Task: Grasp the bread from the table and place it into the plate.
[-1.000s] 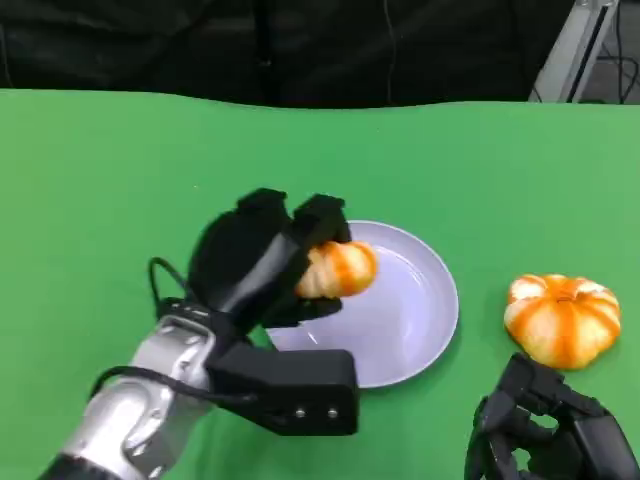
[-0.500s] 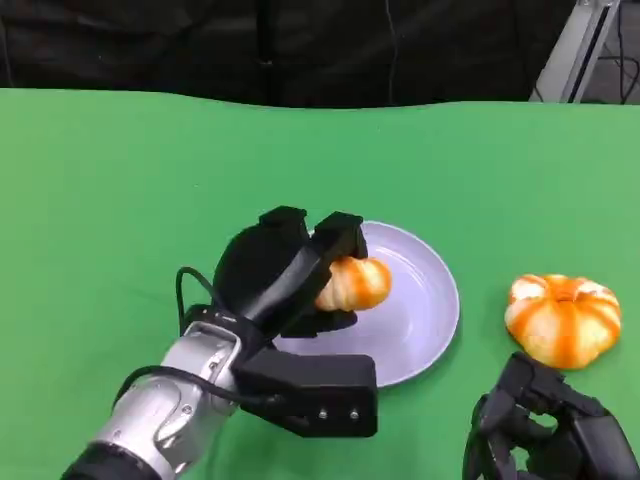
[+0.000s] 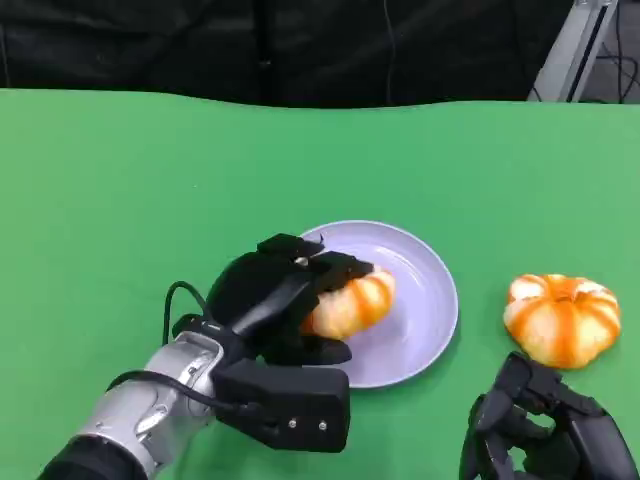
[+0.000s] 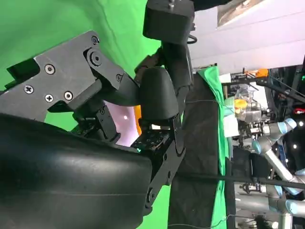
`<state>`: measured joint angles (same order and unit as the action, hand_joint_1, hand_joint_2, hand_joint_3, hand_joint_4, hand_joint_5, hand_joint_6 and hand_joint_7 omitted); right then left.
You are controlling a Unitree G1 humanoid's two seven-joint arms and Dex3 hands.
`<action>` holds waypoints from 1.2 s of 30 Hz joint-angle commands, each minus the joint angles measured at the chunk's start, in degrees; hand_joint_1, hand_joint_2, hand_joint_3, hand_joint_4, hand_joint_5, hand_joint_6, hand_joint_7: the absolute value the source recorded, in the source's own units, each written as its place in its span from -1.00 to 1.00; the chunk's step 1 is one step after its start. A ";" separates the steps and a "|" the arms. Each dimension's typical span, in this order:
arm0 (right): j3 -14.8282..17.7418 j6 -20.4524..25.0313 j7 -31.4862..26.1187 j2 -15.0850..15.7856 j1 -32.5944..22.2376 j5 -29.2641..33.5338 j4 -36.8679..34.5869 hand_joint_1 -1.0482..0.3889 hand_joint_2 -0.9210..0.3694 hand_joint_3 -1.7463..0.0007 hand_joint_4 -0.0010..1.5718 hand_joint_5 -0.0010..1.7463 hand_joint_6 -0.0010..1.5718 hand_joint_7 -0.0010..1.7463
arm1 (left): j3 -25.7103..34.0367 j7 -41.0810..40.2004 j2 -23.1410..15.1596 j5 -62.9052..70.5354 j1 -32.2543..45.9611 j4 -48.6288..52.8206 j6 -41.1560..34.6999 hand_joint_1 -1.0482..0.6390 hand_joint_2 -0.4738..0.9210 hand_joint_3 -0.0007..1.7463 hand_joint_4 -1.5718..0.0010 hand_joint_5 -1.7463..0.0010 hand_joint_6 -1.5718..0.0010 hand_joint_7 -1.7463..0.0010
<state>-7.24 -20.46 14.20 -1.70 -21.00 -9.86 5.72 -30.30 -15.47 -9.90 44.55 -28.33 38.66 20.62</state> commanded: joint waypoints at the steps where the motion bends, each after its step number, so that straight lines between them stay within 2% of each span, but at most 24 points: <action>1: 0.45 0.45 0.06 0.61 -0.34 -0.48 0.63 0.28 -0.44 -0.41 0.08 1.00 -0.12 0.91 | -0.78 1.64 -0.93 0.56 -0.90 0.22 -1.38 -0.91 1.00 -0.17 1.00 1.00 0.71 1.00; 8: 0.47 0.63 -0.05 0.58 -0.40 -0.39 0.74 0.28 -0.44 -0.40 0.08 1.00 -0.11 0.90 | -1.16 1.77 -1.15 0.55 -0.80 -0.09 -1.83 -0.92 1.00 -0.14 1.00 1.00 0.73 1.00; 13: 0.42 0.79 -0.39 0.45 -0.57 -0.03 0.92 0.27 -0.44 -0.39 0.07 1.00 -0.11 0.90 | -0.67 2.24 -1.74 -0.10 0.56 -2.32 -2.12 -1.00 1.00 -0.03 1.00 1.00 0.88 1.00; 24: 0.44 0.86 -0.50 0.46 -0.54 0.16 1.03 0.27 -0.44 -0.40 0.07 1.00 -0.11 0.90 | 0.29 4.52 -2.38 -1.31 2.52 -7.38 -3.82 -1.00 1.00 -0.02 1.00 1.00 0.91 1.00; 29: 0.39 0.75 -0.42 0.55 -0.40 0.01 0.89 0.27 -0.43 -0.41 0.07 1.00 -0.11 0.90 | 3.47 6.94 -2.41 -7.14 5.49 -11.89 -2.10 -0.97 1.00 -0.07 1.00 1.00 0.90 0.99; 30: 0.41 0.73 -0.34 0.58 -0.30 -0.08 0.78 0.27 -0.43 -0.41 0.07 1.00 -0.11 0.90 | 5.42 8.14 -1.73 -11.09 7.07 -13.86 -1.61 -0.74 1.00 -0.32 0.92 0.97 0.76 0.97; 31: 0.42 0.68 -0.25 0.62 -0.21 -0.14 0.67 0.27 -0.43 -0.41 0.07 1.00 -0.12 0.90 | 7.25 9.92 -1.03 -15.40 8.53 -15.59 -1.15 -0.35 1.00 -0.54 0.63 0.90 0.50 0.94; 32: 0.43 0.64 -0.17 0.64 -0.13 -0.19 0.59 0.27 -0.43 -0.41 0.07 1.00 -0.12 0.91 | 8.62 11.58 -0.52 -18.92 9.61 -16.81 -0.73 -0.17 1.00 -0.60 0.48 0.87 0.37 0.92; 34: 0.46 0.60 -0.16 0.69 -0.03 -0.11 0.48 0.27 -0.44 -0.41 0.07 1.00 -0.12 0.91 | 10.38 14.79 -0.17 -24.09 11.17 -18.25 -0.17 0.06 1.00 -0.62 0.20 0.82 0.16 0.90; 35: 0.53 0.56 -0.20 0.73 0.04 -0.01 0.35 0.27 -0.44 -0.41 0.07 1.00 -0.12 0.91 | 11.70 17.79 0.06 -28.51 12.70 -19.93 -0.85 0.14 1.00 -0.57 0.00 0.77 0.01 0.88; 36: 0.58 0.57 -0.23 0.77 0.09 0.04 0.28 0.27 -0.44 -0.41 0.07 1.00 -0.12 0.91 | 12.72 20.35 0.18 -32.01 13.91 -21.34 -1.54 0.20 0.94 -0.39 -0.19 0.57 -0.23 0.86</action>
<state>-7.26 -19.79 14.00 -1.65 -20.76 -9.88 5.90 -20.37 -0.71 -9.72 20.08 -17.40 20.55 19.92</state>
